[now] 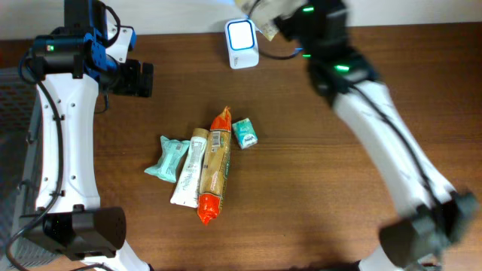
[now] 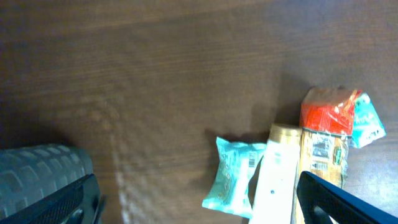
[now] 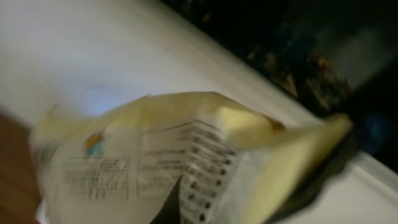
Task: Scan the item barcode
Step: 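Move the yellow bag right and drop it on the table, then grasp the teal soap pack with the right gripper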
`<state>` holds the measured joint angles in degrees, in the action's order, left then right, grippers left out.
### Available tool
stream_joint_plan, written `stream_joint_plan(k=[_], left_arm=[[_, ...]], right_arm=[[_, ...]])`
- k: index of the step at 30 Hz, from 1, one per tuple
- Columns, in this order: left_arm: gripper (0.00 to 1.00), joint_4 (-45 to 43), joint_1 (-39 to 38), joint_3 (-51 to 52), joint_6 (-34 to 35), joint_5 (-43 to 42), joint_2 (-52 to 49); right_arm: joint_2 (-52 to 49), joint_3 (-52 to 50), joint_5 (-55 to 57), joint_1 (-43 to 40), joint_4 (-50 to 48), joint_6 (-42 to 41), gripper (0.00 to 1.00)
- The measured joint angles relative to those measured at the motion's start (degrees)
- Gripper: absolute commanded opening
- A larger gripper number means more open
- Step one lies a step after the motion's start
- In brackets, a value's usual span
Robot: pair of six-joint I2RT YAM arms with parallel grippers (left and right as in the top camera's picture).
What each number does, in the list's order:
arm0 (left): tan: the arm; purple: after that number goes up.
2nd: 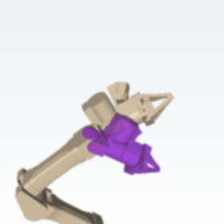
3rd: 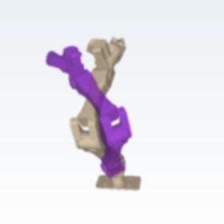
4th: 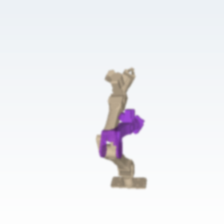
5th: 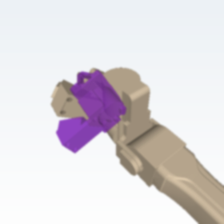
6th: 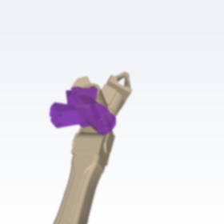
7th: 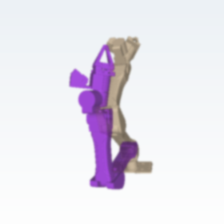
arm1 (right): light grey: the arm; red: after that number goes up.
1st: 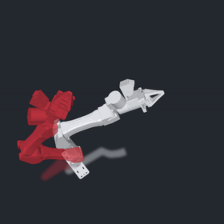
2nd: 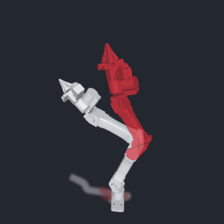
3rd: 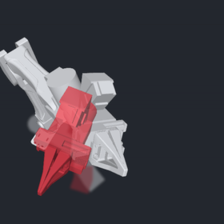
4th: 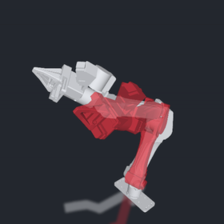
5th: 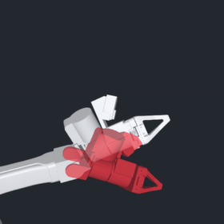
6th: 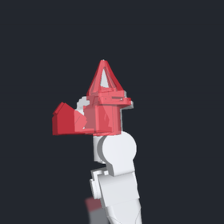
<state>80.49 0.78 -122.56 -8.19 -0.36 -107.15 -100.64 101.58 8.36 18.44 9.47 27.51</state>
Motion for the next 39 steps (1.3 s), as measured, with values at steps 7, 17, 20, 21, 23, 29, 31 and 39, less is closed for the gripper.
stream_joint_plan(k=[7,17,20,21,23,29,31,39], left_arm=[[0.99,0.26,0.0,-0.02,0.0,-0.02,-0.11],[0.99,0.28,0.0,0.0,0.0,-0.02,-0.11],[0.99,0.26,0.0,0.0,0.0,0.0,-0.11],[0.99,0.26,0.0,-0.02,0.0,-0.02,-0.11],[0.99,0.28,0.0,0.0,0.0,-0.02,-0.11],[0.99,0.26,0.0,0.0,0.0,0.0,-0.11],[0.99,0.26,0.0,-0.02,0.0,0.0,-0.11],[0.99,0.31,0.0,0.0,0.0,-0.02,-0.11]], right_arm=[[7.32,-0.52,-20.33,-34.73,54.88,-39.58,0.04],[-16.31,-2.54,-16.06,-47.19,60.37,-41.22,0.49],[-15.67,-2.03,-14.71,-47.17,64.61,-41.11,0.57],[-15.06,0.74,-14.67,-47.15,68.61,-41.03,0.57],[-13.77,6.03,-16.11,-46.77,72.19,-40.28,0.63],[-12.15,8.07,-32.61,-26.36,66.73,-32.79,0.64],[-13.33,4.11,-33.83,-16.17,58.77,-36.02,0.6],[-16.85,-19.52,-34.34,1.99,24.61,-60.46,0.39]])
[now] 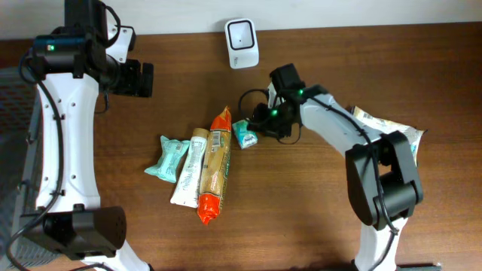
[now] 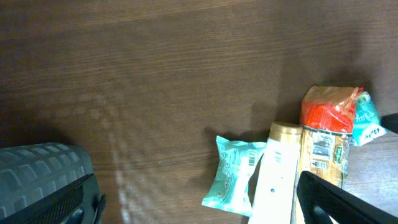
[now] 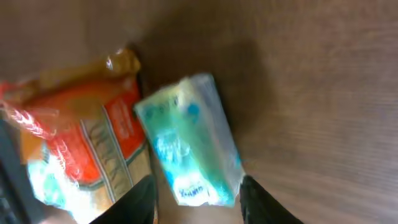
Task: Scan the item barcode
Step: 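Grasp the teal soap pack with the right gripper, then hold the teal pack against the scanner window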
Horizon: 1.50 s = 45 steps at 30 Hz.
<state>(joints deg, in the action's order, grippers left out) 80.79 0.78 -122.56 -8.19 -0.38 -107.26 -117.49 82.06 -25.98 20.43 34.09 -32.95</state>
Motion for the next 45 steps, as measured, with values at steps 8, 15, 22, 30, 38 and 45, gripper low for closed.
stream_joint_plan(k=[8,15,22,30,38,45], left_arm=[[0.99,-0.02,0.0,0.0,0.0,0.02,0.0],[0.99,-0.02,0.0,0.0,0.0,0.0,0.0],[0.99,-0.04,0.0,0.0,0.0,0.0,0.0],[0.99,0.0,0.0,0.0,0.0,0.02,0.0],[0.99,-0.02,0.0,0.0,0.0,0.0,0.0],[0.99,0.0,0.0,-0.02,0.0,0.02,0.0]], right_arm=[[-0.96,-4.72,2.1,2.03,-6.69,-5.84,0.33],[-2.38,-4.61,-1.73,2.34,-8.41,-6.97,0.04],[6.6,-4.61,-36.39,-11.98,-7.89,9.46,0.04],[8.33,-4.83,-56.89,-14.47,-49.83,-29.57,0.04],[8.46,-4.46,-54.21,-14.43,-55.84,-42.27,0.04],[8.33,2.58,-18.23,-12.83,-0.37,0.63,0.04]])
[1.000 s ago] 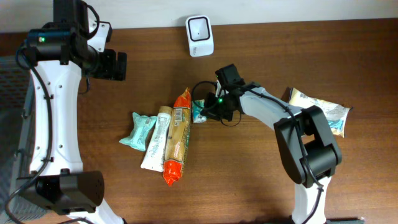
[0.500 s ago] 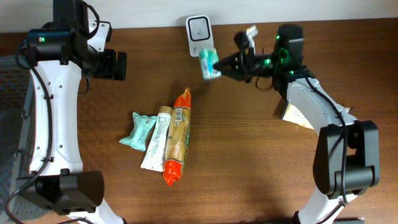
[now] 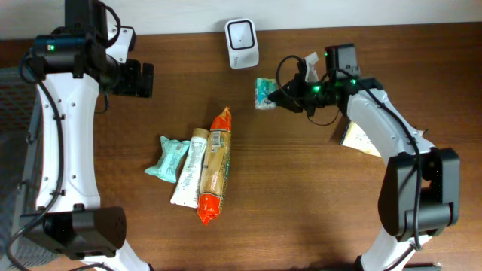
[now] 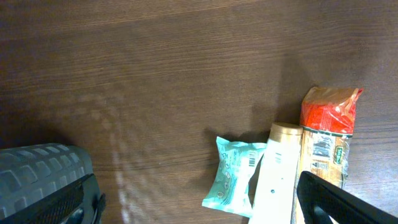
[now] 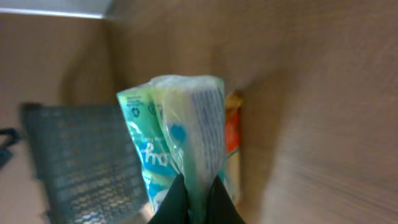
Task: Scan the item barcode
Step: 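Hold the teal pack against the scanner window, then carry the teal pack right and release it near the yellow bag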
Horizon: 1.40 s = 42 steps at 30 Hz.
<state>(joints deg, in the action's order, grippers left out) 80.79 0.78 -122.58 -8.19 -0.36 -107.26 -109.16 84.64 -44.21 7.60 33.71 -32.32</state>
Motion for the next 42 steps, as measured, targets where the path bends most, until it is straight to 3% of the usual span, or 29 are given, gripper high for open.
stream_joint_plan(k=[2,4,8,13,15,18,23,27,30,36,38,42], left_arm=[[0.99,-0.07,0.0,0.0,0.0,-0.02,0.0],[0.99,-0.04,0.0,0.0,0.0,0.0,0.0],[0.99,0.04,0.0,0.0,0.0,0.0,0.0],[0.99,-0.11,0.0,0.02,-0.02,0.0,0.0],[0.99,0.0,0.0,0.02,0.0,0.0,0.0],[0.99,-0.04,0.0,0.02,0.0,0.0,0.0],[0.99,-0.02,0.0,0.02,-0.02,0.0,0.0],[0.99,-0.02,0.0,0.02,0.0,0.0,0.0],[0.99,-0.02,0.0,0.02,0.0,0.0,0.0],[0.99,0.0,0.0,0.02,0.0,-0.02,0.0],[0.99,-0.11,0.0,0.02,0.0,0.0,0.0],[0.99,-0.04,0.0,0.02,0.0,0.0,0.0]], right_arm=[[-0.63,12.17,14.21,3.21,9.88,7.26,0.04],[-0.46,24.98,32.79,9.38,11.98,14.47,0.04],[-3.08,26.71,61.88,18.27,-5.77,34.95,0.04],[-20.72,26.62,70.66,18.71,-33.97,62.73,0.04],[-26.05,26.49,71.21,18.71,-39.6,71.43,0.04],[-29.35,26.47,71.36,18.71,-41.55,75.91,0.04],[-29.44,26.47,71.14,18.71,-41.75,76.67,0.04],[-29.79,26.47,70.25,18.71,-41.68,71.8,0.04],[-29.66,26.56,69.53,18.82,-36.35,68.3,0.04],[-14.69,26.58,54.49,17.9,-12.22,43.95,0.04],[-5.05,26.93,46.51,13.35,8.61,30.56,0.04],[-0.85,26.97,40.76,1.49,35.26,21.51,0.04]])
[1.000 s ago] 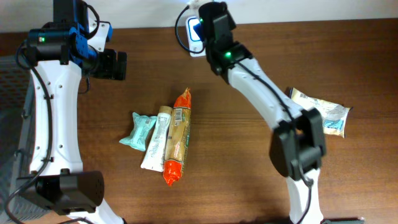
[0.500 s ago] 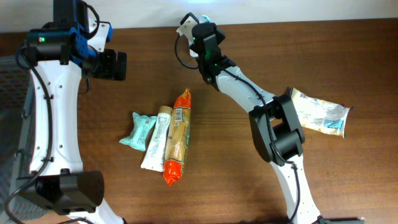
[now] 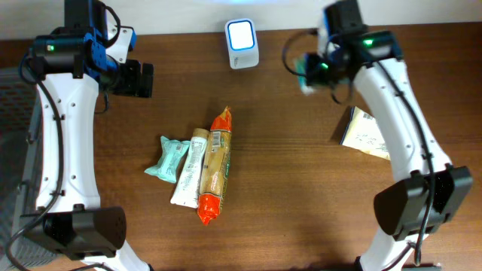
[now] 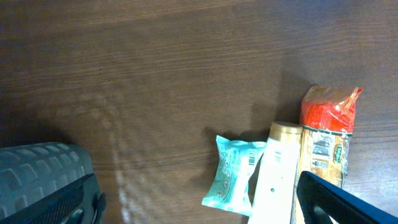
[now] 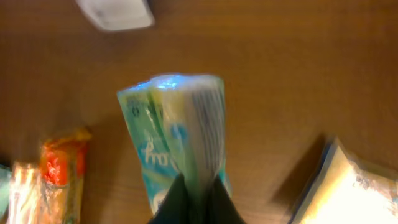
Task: Scan the item barcode
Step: 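Carry the teal pack right and release it near the yellow bag, then grasp the orange-red pasta pack with the right gripper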
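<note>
The white barcode scanner (image 3: pixel 242 43) stands at the table's back edge, its face lit; it also shows as a white block (image 5: pixel 115 13) in the right wrist view. My right gripper (image 5: pixel 196 194) is shut on a small teal packet (image 5: pixel 177 134), held in the air right of the scanner (image 3: pixel 307 69). My left gripper (image 4: pixel 199 205) hangs open high over the left of the table, nothing between its fingers.
A teal wipes pack (image 3: pixel 167 159), a white-and-gold tube (image 3: pixel 190 165) and an orange-red snack bag (image 3: pixel 215 167) lie side by side mid-table. A pale yellow packet (image 3: pixel 366 133) lies at the right.
My right gripper has moved right and toward the back with the teal packet, from near the scanner's right side to farther right of it. The scanner's face is now lit. The left arm is unchanged.
My right gripper held the pale yellow packet by the lit scanner. Then that packet lay at the right and the gripper was open at the small teal packet beside the snack bag. Then it held the teal packet raised near the scanner, and now farther right.
</note>
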`<state>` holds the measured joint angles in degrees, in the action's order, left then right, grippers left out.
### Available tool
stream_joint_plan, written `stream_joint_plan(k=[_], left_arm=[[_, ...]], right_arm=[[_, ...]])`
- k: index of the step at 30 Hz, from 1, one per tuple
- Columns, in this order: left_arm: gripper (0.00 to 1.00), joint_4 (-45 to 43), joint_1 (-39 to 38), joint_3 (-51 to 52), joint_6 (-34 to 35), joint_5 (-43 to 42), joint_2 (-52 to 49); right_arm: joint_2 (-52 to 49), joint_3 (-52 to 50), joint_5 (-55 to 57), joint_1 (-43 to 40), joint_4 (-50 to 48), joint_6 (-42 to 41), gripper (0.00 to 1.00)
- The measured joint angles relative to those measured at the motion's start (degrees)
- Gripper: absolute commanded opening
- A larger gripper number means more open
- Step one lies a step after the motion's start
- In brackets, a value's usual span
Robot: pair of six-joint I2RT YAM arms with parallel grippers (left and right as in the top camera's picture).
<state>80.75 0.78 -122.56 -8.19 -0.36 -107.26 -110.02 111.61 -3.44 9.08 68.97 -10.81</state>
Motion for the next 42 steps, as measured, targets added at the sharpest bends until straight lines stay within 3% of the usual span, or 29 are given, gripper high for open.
stream_joint_plan(k=[2,4,8,9,10,13,16,21,22,23,24,30,34,36,39,40,42], left_arm=[[0.99,0.04,0.0,0.0,0.0,0.0,0.0],[0.99,-0.04,0.0,0.0,0.0,0.02,0.0],[0.99,-0.07,0.0,0.0,0.0,0.0,0.0],[0.99,0.0,0.0,0.0,0.0,-0.02,0.0],[0.99,0.02,0.0,0.0,0.0,0.0,0.0],[0.99,0.07,0.0,0.0,0.0,-0.02,0.0],[0.99,0.02,0.0,0.0,0.0,0.0,0.0],[0.99,0.0,0.0,0.0,0.0,0.0,0.0],[0.99,0.02,0.0,0.0,0.0,0.0,0.0],[0.99,-0.02,0.0,0.0,0.0,0.0,0.0],[0.99,0.0,0.0,0.0,0.0,0.0,0.0],[0.99,0.02,0.0,0.0,0.0,0.0,0.0],[0.99,0.02,0.0,0.0,0.0,0.0,0.0],[0.99,0.02,0.0,0.0,0.0,0.0,0.0],[0.99,0.02,0.0,0.0,0.0,0.0,0.0],[0.99,0.02,0.0,0.0,0.0,-0.02,0.0],[0.99,0.02,0.0,0.0,0.0,-0.02,0.0]], right_arm=[[-0.13,-5.62,-0.74,-4.81,3.02,-1.29,0.04],[-0.11,-15.76,-0.7,-7.98,-4.83,-1.51,0.04],[-0.83,-30.69,-0.63,-12.76,-14.14,-2.05,0.36],[-0.83,-31.45,-0.7,-13.33,-13.86,-2.23,0.39],[-0.83,-31.69,-0.76,-14.03,-13.73,-2.21,0.55],[-0.83,-29.88,-4.83,-14.62,-7.65,-1.11,0.56],[-0.94,-19.45,-12.28,-14.25,2.36,2.34,0.56],[-0.83,-17.09,-23.78,-2.89,-3.19,3.1,0.59],[-0.83,-17.46,-24.79,1.84,-6.27,1.49,0.64],[-0.83,-18.18,-24.81,5.03,-9.22,-0.42,0.98],[-0.9,-18.86,-24.5,9.11,-12.26,-3.61,0.99],[-9.46,-19.34,-23.65,24.39,-23.43,-15.93,1.0],[-13.6,-20.46,-23.43,27.39,-23.8,-20.48,0.87],[-13.6,-21.51,-23.41,28.83,-23.69,-20.63,0.73],[-13.57,-23.67,-23.47,32.35,-22.08,-21.14,0.24],[-13.57,-23.67,-23.5,32.57,-21.44,-21.24,0.19],[-12.9,-23.67,-24.72,31.82,-19.65,-20.68,0.18]])
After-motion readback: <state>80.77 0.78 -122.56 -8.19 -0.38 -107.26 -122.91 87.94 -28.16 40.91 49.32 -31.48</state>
